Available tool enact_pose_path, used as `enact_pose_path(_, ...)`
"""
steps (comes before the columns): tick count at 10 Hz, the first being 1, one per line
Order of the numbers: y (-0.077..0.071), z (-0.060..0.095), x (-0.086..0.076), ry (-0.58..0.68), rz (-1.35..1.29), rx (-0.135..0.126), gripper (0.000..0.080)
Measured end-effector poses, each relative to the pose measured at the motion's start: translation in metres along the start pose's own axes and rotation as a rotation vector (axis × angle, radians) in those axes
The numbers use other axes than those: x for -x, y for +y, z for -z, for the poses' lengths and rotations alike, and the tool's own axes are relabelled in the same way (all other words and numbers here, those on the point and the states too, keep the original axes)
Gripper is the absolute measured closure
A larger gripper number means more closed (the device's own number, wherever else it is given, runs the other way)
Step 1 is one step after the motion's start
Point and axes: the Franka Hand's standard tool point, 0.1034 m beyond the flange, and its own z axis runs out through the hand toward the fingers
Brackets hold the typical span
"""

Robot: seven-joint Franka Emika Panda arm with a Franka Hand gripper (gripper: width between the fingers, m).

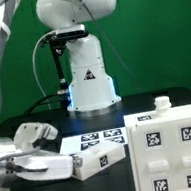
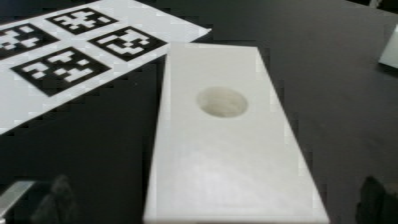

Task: Assemble cabinet

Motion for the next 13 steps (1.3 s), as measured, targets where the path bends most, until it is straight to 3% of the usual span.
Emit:
enact_pose_path(3,-0.005,-0.016,-0.006,0.000,-0.006,0.006,0.0003)
enact_pose_path(8,-0.008,-0.022,-0.007,-0.001,-0.008,0.008,0.0003)
enact_pose_path(10,-0.008,-0.022,-0.007,-0.002,-0.008,0.008,0.0238)
enact_pose_path(13,-0.008,-0.022,-0.007,-0.002,-0.008,0.007,0.0241)
